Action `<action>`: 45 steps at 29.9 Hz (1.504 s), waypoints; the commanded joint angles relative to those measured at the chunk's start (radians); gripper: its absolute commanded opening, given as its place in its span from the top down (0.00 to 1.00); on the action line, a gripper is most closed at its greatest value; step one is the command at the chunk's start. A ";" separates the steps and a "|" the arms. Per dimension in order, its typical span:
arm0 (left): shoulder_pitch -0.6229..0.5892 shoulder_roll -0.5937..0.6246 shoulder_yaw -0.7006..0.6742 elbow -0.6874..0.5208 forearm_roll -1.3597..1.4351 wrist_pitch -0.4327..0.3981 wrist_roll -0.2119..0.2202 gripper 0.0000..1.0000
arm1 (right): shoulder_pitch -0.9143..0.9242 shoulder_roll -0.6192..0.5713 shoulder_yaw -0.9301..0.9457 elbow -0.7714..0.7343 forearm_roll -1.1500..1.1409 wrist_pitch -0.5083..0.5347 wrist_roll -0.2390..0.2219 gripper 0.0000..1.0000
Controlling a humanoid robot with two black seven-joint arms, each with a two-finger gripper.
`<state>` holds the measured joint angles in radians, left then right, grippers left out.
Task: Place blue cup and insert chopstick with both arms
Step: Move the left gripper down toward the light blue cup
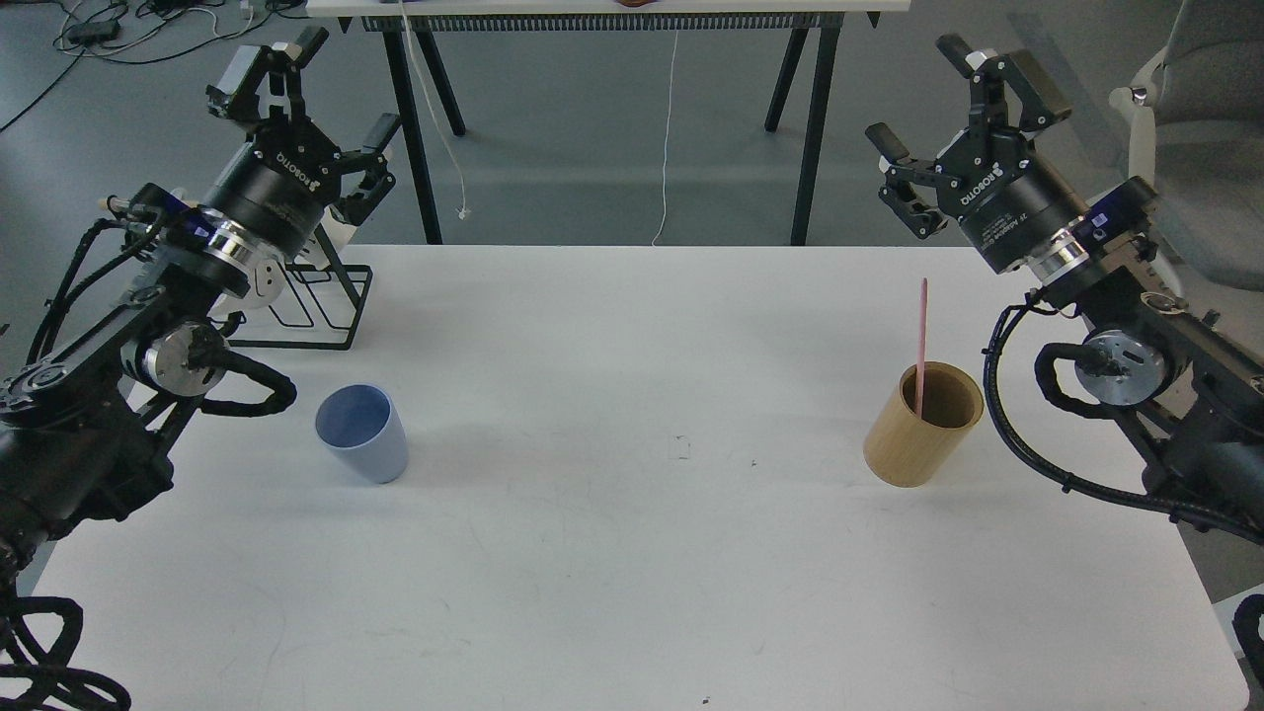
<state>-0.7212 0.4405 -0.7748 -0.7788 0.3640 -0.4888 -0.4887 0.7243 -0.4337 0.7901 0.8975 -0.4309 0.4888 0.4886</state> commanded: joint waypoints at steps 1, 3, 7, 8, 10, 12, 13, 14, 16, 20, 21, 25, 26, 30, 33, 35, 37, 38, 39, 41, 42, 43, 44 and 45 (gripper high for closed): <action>0.029 0.003 -0.040 -0.020 0.000 0.000 0.000 0.00 | 0.000 0.000 0.000 0.000 0.000 0.000 0.000 0.04; 0.025 0.006 -0.037 -0.026 0.001 0.000 0.000 0.00 | 0.000 0.000 0.000 0.000 0.000 0.000 0.000 0.04; 0.014 0.036 -0.046 -0.027 -0.002 0.000 0.000 0.00 | 0.000 0.000 0.000 -0.002 0.000 0.000 0.000 0.04; 0.008 0.035 -0.046 -0.025 -0.003 0.000 0.000 0.00 | 0.000 0.000 0.000 -0.002 0.000 0.000 0.000 0.04; 0.003 0.033 -0.047 -0.023 -0.017 0.000 0.000 0.00 | 0.000 0.001 -0.002 -0.002 0.000 0.000 0.000 0.04; 0.002 0.032 -0.047 -0.030 -0.057 0.000 0.000 0.00 | 0.000 0.001 -0.002 0.000 0.000 0.000 0.000 0.04; 0.002 0.032 -0.049 -0.030 -0.077 0.000 0.000 0.00 | -0.002 0.001 -0.002 0.000 0.000 0.000 0.000 0.04; 0.002 0.030 -0.050 -0.030 -0.098 0.000 0.000 0.00 | -0.002 0.000 -0.002 0.000 0.000 0.000 0.000 0.04; 0.002 0.032 -0.063 -0.030 -0.126 0.000 0.000 0.00 | -0.002 0.000 -0.002 0.000 0.000 0.000 0.000 0.04; -0.003 0.032 -0.067 -0.030 -0.123 0.000 0.000 0.00 | -0.003 0.000 -0.003 0.001 0.000 0.000 0.000 0.04; -0.010 0.030 -0.067 -0.030 -0.125 0.000 0.000 0.00 | -0.003 0.000 -0.003 0.001 0.000 0.000 0.000 0.04; -0.072 0.050 -0.038 -0.037 -0.097 0.000 0.000 0.00 | -0.009 -0.002 -0.003 0.003 0.000 0.000 0.000 0.04; -0.076 0.076 -0.029 -0.046 -0.058 0.000 0.000 0.00 | -0.014 -0.003 -0.002 0.004 0.000 0.000 0.000 0.04; -0.130 0.236 0.047 -0.144 0.149 0.000 0.000 0.00 | -0.022 -0.025 -0.003 0.014 0.000 0.000 0.000 0.04; -0.254 0.384 0.261 -0.233 0.245 0.000 0.000 0.00 | -0.029 -0.027 -0.003 0.012 0.000 0.000 0.000 0.04; -0.370 0.460 0.461 -0.272 0.304 0.000 0.000 0.00 | -0.032 -0.030 -0.003 0.012 0.000 0.000 0.000 0.04; -0.505 0.489 0.651 -0.310 0.403 0.000 0.000 0.00 | -0.037 -0.037 -0.003 0.014 0.000 0.000 0.000 0.04; -0.571 0.497 0.751 -0.332 0.464 0.000 0.000 0.00 | -0.039 -0.037 -0.003 0.014 0.000 0.000 0.000 0.04; -0.624 0.501 0.835 -0.347 0.521 0.000 0.000 0.00 | -0.042 -0.039 -0.003 0.014 0.000 0.000 0.000 0.04; -0.717 0.506 1.003 -0.361 0.628 0.000 0.000 0.00 | -0.046 -0.039 -0.002 0.014 0.000 0.000 0.000 0.04; -0.750 0.500 1.084 -0.359 0.679 0.000 0.000 0.00 | -0.051 -0.042 -0.002 0.014 0.000 0.000 0.000 0.04; -0.768 0.494 1.142 -0.356 0.725 0.000 0.000 0.00 | -0.052 -0.046 -0.002 0.014 0.000 0.000 0.000 0.04; -0.780 0.488 1.201 -0.353 0.774 0.000 0.000 0.00 | -0.054 -0.051 -0.002 0.014 0.000 0.000 0.000 0.04; -0.788 0.478 1.242 -0.352 0.817 0.000 0.000 0.00 | -0.057 -0.053 0.000 0.014 0.000 0.000 0.000 0.04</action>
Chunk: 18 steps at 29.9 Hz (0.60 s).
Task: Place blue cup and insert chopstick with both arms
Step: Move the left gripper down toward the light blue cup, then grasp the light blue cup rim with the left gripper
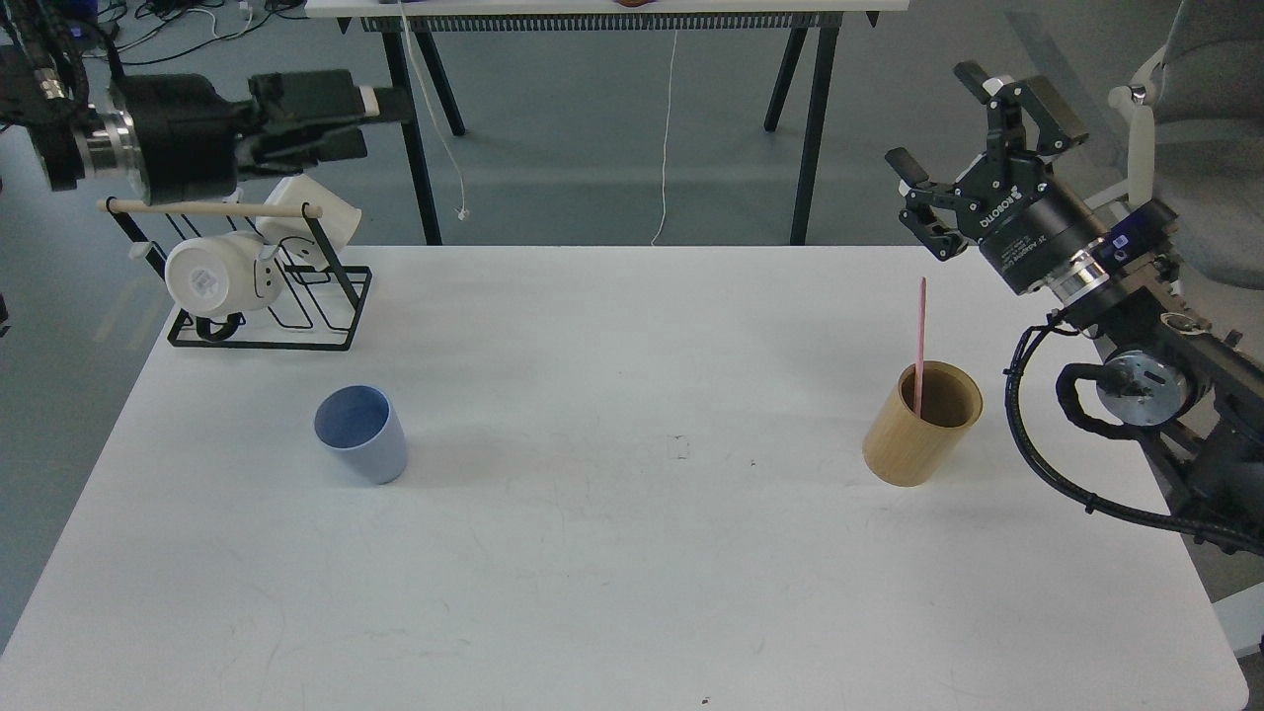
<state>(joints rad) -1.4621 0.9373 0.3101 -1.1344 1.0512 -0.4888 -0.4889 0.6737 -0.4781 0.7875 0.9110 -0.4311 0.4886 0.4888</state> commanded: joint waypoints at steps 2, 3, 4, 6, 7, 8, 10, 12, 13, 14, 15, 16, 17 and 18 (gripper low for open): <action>-0.049 -0.041 0.213 0.011 0.202 0.000 0.000 0.00 | -0.009 -0.010 0.003 -0.001 0.000 0.000 0.000 0.04; -0.047 -0.055 0.233 0.025 0.242 0.000 0.000 0.00 | -0.013 -0.011 0.004 -0.001 0.000 0.000 0.000 0.04; -0.043 -0.069 0.253 0.047 0.277 0.000 0.000 0.01 | -0.014 -0.014 0.006 0.000 0.000 0.000 0.000 0.04; -0.035 -0.092 0.294 0.083 0.314 0.000 0.000 0.01 | -0.016 -0.016 0.006 -0.001 0.000 0.000 0.000 0.04; -0.024 -0.100 0.313 0.100 0.322 0.000 0.000 0.01 | -0.016 -0.014 0.006 -0.001 0.000 0.000 0.000 0.04; -0.005 -0.112 0.328 0.123 0.323 0.000 0.000 0.01 | -0.016 -0.014 0.006 0.000 0.000 0.000 0.000 0.04; 0.049 -0.136 0.330 0.162 0.325 0.000 0.000 0.01 | -0.017 -0.016 0.006 -0.001 0.000 0.000 0.000 0.04; 0.098 -0.169 0.327 0.186 0.323 0.024 0.000 0.02 | -0.019 -0.016 0.006 -0.001 0.000 0.000 0.000 0.04; 0.115 -0.182 0.325 0.203 0.323 0.026 0.000 0.02 | -0.022 -0.016 0.006 -0.001 0.000 0.000 0.000 0.04; 0.126 -0.192 0.325 0.220 0.325 0.026 0.000 0.02 | -0.022 -0.016 0.006 -0.001 0.000 0.000 0.000 0.04; 0.137 -0.202 0.325 0.237 0.325 0.027 0.000 0.02 | -0.023 -0.016 0.006 -0.001 0.000 0.000 0.000 0.04; 0.144 -0.209 0.325 0.248 0.325 0.027 0.000 0.02 | -0.023 -0.017 0.006 -0.001 0.000 0.000 0.000 0.04; 0.154 -0.216 0.323 0.258 0.323 0.027 0.000 0.02 | -0.023 -0.019 0.006 -0.003 0.000 0.000 0.000 0.04; 0.158 -0.221 0.323 0.266 0.323 0.027 0.000 0.02 | -0.023 -0.024 0.004 -0.001 0.000 0.000 0.000 0.04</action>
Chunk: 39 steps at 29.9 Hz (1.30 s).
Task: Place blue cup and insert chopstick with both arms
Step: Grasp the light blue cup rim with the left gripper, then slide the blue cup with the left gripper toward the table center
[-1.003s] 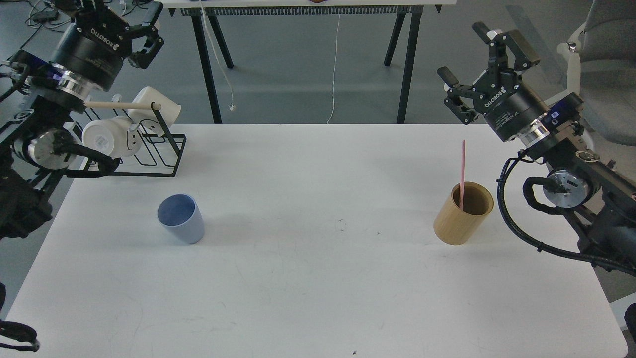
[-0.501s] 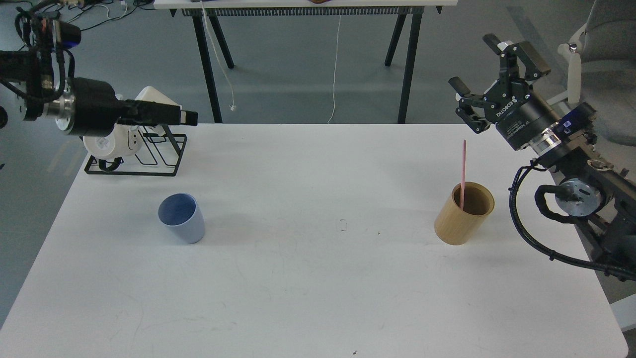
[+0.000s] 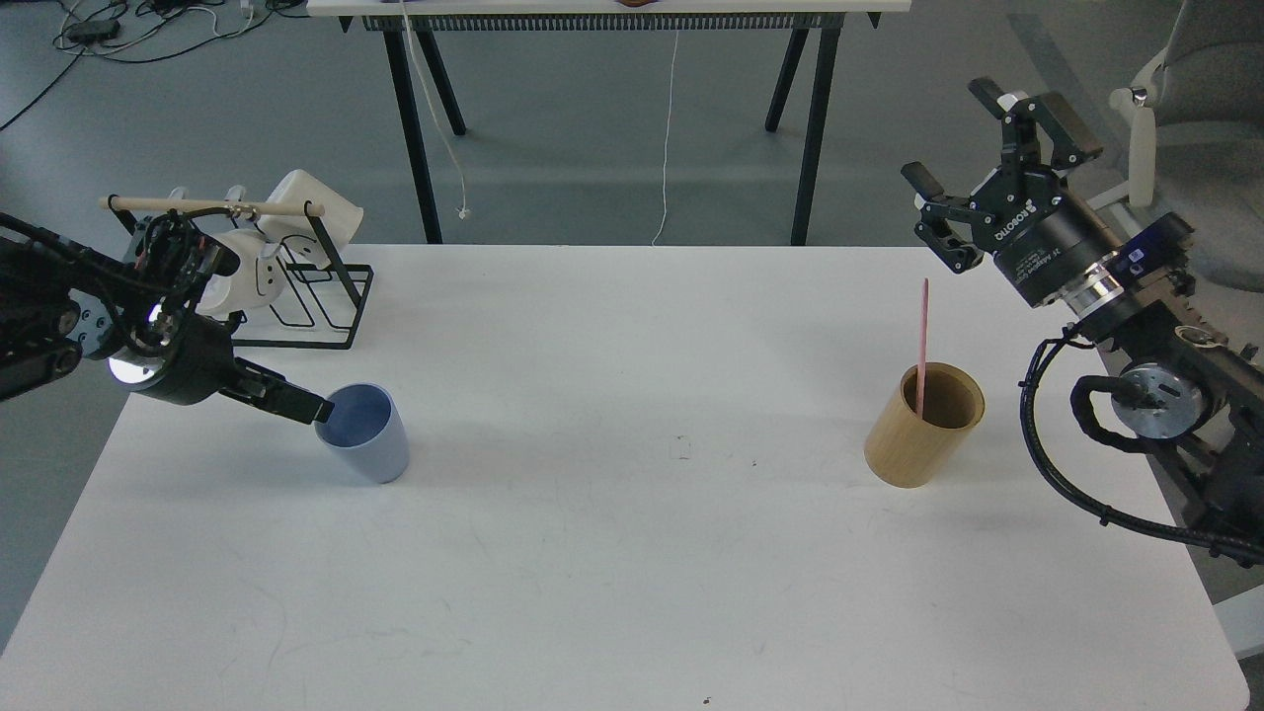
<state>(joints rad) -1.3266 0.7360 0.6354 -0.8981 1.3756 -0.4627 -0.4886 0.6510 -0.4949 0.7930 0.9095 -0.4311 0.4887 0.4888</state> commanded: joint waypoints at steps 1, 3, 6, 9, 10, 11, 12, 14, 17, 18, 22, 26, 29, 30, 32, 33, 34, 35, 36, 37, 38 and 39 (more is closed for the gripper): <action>0.026 -0.024 -0.003 0.034 -0.004 0.001 0.000 0.02 | -0.001 -0.008 0.000 0.000 0.000 0.000 0.000 0.04; 0.026 -0.026 -0.005 0.034 -0.006 0.001 0.000 0.02 | -0.001 -0.010 0.000 0.000 0.000 0.000 0.000 0.04; 0.024 -0.027 -0.005 0.034 -0.013 0.001 0.000 0.02 | -0.008 -0.011 0.000 0.000 0.000 0.000 0.000 0.04; 0.024 -0.033 -0.006 0.038 -0.020 0.003 0.000 0.02 | -0.011 -0.011 0.000 0.000 0.000 0.000 0.000 0.04; 0.024 -0.043 -0.006 0.042 -0.021 0.004 0.000 0.02 | -0.011 -0.011 0.000 0.000 0.000 0.000 0.000 0.04; 0.026 -0.058 -0.006 0.051 -0.021 0.006 0.000 0.02 | -0.011 -0.011 0.000 0.000 0.000 0.000 0.000 0.04; 0.029 -0.070 -0.006 0.064 -0.023 0.007 0.000 0.03 | -0.011 -0.011 0.000 0.000 0.000 0.000 0.000 0.04; 0.043 -0.086 -0.014 0.088 -0.023 0.019 0.000 0.04 | -0.011 -0.013 0.002 0.000 0.000 0.000 0.000 0.04; 0.067 -0.092 -0.028 0.097 -0.023 0.021 0.000 0.05 | -0.011 -0.027 0.006 0.000 0.000 0.000 0.000 0.04; 0.069 -0.092 -0.031 0.102 -0.023 0.022 0.000 0.05 | -0.011 -0.027 0.006 0.000 0.000 0.000 0.000 0.04; 0.078 -0.096 -0.032 0.117 -0.021 0.029 0.000 0.15 | -0.016 -0.028 0.006 0.000 0.000 0.000 0.000 0.04; 0.095 -0.104 -0.032 0.128 -0.021 0.050 0.000 0.37 | -0.021 -0.028 0.006 0.000 0.000 0.000 0.000 0.04; 0.102 -0.104 -0.032 0.136 -0.017 0.061 0.000 0.50 | -0.024 -0.028 0.006 0.000 0.000 0.000 0.000 0.04; 0.107 -0.104 -0.032 0.136 -0.017 0.065 0.000 0.54 | -0.024 -0.030 0.006 0.000 0.000 0.000 0.000 0.04; 0.110 -0.104 -0.031 0.136 -0.015 0.088 0.000 0.67 | -0.027 -0.031 0.006 0.000 0.000 0.000 0.000 0.04; 0.115 -0.104 -0.031 0.136 -0.015 0.107 0.000 0.72 | -0.027 -0.033 0.006 0.000 0.000 0.000 0.000 0.04; 0.116 -0.104 -0.031 0.136 -0.015 0.124 0.000 0.73 | -0.027 -0.033 0.006 0.000 0.000 0.000 0.000 0.04; 0.116 -0.104 -0.029 0.136 -0.015 0.131 0.000 0.75 | -0.027 -0.034 0.006 0.000 0.000 0.000 0.000 0.04; 0.115 -0.103 -0.029 0.134 -0.015 0.133 0.000 0.83 | -0.028 -0.033 0.006 0.000 0.000 0.000 0.000 0.04; 0.115 -0.101 -0.028 0.128 -0.013 0.133 0.000 0.93 | -0.028 -0.034 0.008 0.000 0.000 0.000 0.000 0.04; 0.113 -0.095 -0.031 0.120 -0.013 0.133 0.000 0.97 | -0.028 -0.034 0.008 0.000 0.000 0.000 0.000 0.04; 0.112 -0.089 -0.032 0.117 -0.013 0.131 0.000 1.00 | -0.028 -0.034 0.008 0.000 0.000 0.000 0.000 0.04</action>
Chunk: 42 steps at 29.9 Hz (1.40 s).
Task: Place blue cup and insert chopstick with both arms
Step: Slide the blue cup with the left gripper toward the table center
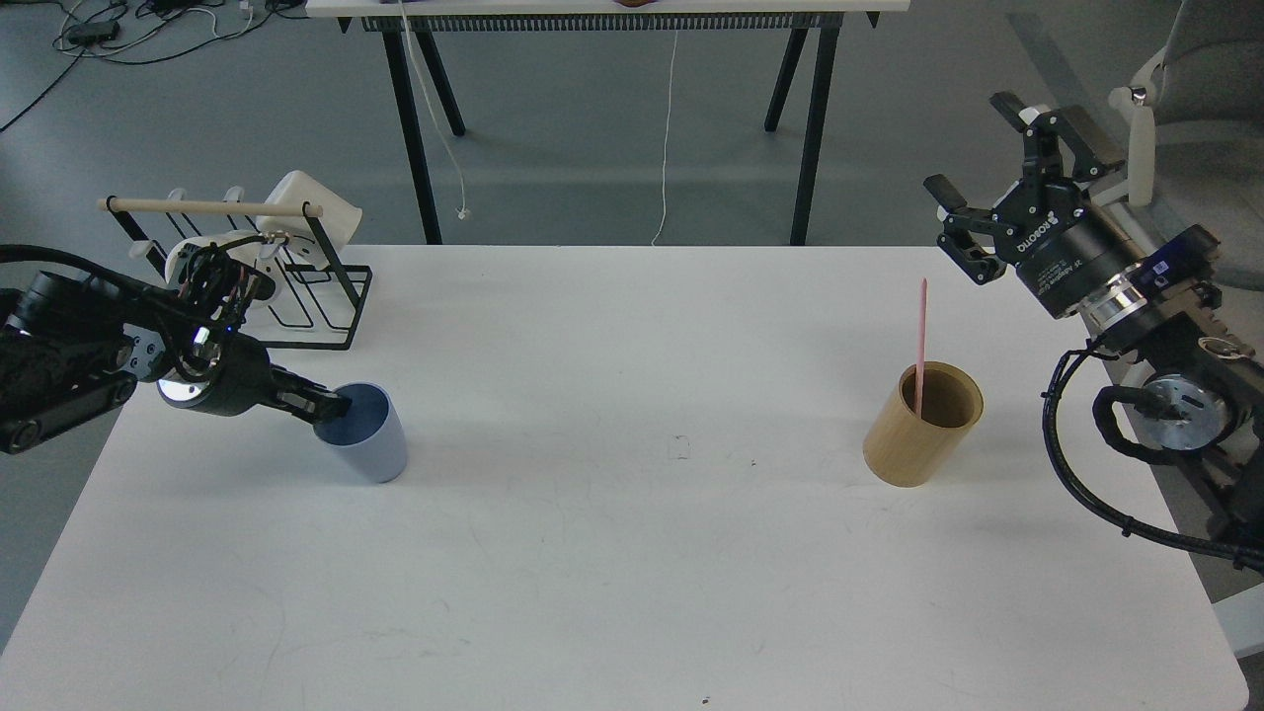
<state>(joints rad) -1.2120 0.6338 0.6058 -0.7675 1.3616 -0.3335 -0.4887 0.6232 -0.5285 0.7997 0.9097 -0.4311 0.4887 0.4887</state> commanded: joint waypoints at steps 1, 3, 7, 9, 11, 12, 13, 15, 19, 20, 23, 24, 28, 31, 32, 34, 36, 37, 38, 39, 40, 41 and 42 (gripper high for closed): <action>-0.003 0.017 -0.003 -0.016 0.001 0.004 0.000 1.00 | 0.000 -0.001 0.003 0.000 0.000 0.000 0.000 0.04; -0.006 0.021 -0.004 -0.019 -0.002 0.004 0.000 1.00 | -0.007 -0.001 0.010 0.000 0.000 0.000 0.000 0.04; -0.050 0.096 -0.108 -0.123 -0.007 -0.007 0.000 1.00 | -0.008 -0.001 0.023 -0.003 0.000 0.000 0.000 0.04; -0.102 0.127 -0.178 -0.197 -0.018 -0.027 0.000 1.00 | -0.008 -0.010 0.035 -0.006 0.000 0.000 0.000 0.04; -0.170 0.126 -0.222 -0.258 -0.047 -0.051 0.000 1.00 | -0.010 -0.027 0.065 -0.008 0.000 0.000 0.000 0.04; -0.200 0.116 -0.225 -0.274 -0.073 -0.058 0.000 1.00 | -0.010 -0.036 0.082 -0.009 0.000 0.000 0.000 0.04; -0.233 0.097 -0.225 -0.282 -0.111 -0.058 0.000 1.00 | -0.010 -0.050 0.105 -0.012 0.000 0.000 0.000 0.04; -0.282 0.014 -0.216 -0.283 -0.166 -0.061 0.000 1.00 | -0.011 -0.085 0.148 -0.025 0.002 0.000 0.000 0.04; -0.360 -0.210 -0.126 -0.216 -0.185 -0.068 0.000 1.00 | -0.016 -0.149 0.188 -0.081 0.060 0.000 0.000 0.04; -0.380 -0.286 -0.080 -0.175 -0.187 -0.068 0.000 1.00 | -0.016 -0.169 0.188 -0.101 0.086 0.000 0.000 0.04; -0.389 -0.490 0.050 -0.026 -0.188 -0.070 0.000 1.00 | -0.016 -0.212 0.187 -0.156 0.162 0.000 0.000 0.04; -0.389 -0.550 0.092 0.020 -0.188 -0.074 0.000 1.00 | -0.017 -0.220 0.187 -0.173 0.181 0.000 0.000 0.04; -0.383 -0.634 0.196 0.109 -0.188 -0.101 0.000 1.00 | -0.040 -0.231 0.187 -0.213 0.198 0.000 0.000 0.03; -0.371 -0.634 0.235 0.154 -0.188 -0.117 0.000 1.00 | -0.054 -0.231 0.187 -0.218 0.198 0.000 0.000 0.03; -0.367 -0.634 0.248 0.165 -0.188 -0.121 0.000 1.00 | -0.059 -0.231 0.187 -0.216 0.198 0.000 0.000 0.03; -0.356 -0.634 0.276 0.191 -0.188 -0.125 0.000 1.00 | -0.062 -0.231 0.185 -0.216 0.198 0.000 0.000 0.03; -0.337 -0.634 0.301 0.208 -0.188 -0.133 0.000 1.00 | -0.062 -0.231 0.185 -0.216 0.198 0.000 0.000 0.03; -0.328 -0.634 0.305 0.212 -0.188 -0.142 0.000 1.00 | -0.063 -0.231 0.185 -0.216 0.198 0.000 0.000 0.03; -0.322 -0.634 0.305 0.214 -0.188 -0.147 0.000 1.00 | -0.063 -0.231 0.185 -0.216 0.198 0.000 0.000 0.03; -0.316 -0.634 0.305 0.214 -0.188 -0.150 0.000 1.00 | -0.063 -0.231 0.185 -0.216 0.198 0.000 0.000 0.03; -0.313 -0.634 0.302 0.214 -0.188 -0.150 0.000 1.00 | -0.063 -0.231 0.185 -0.216 0.198 0.000 0.000 0.03; -0.308 -0.634 0.293 0.212 -0.188 -0.151 0.000 1.00 | -0.063 -0.231 0.185 -0.216 0.198 0.000 0.000 0.03; -0.307 -0.634 0.289 0.211 -0.190 -0.151 0.000 1.00 | -0.063 -0.231 0.184 -0.216 0.198 0.000 0.000 0.03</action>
<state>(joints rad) -1.5290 -0.0001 0.9072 -0.5557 1.1734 -0.4811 -0.4888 0.5600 -0.7593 0.9848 0.6933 -0.2332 0.4887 0.4887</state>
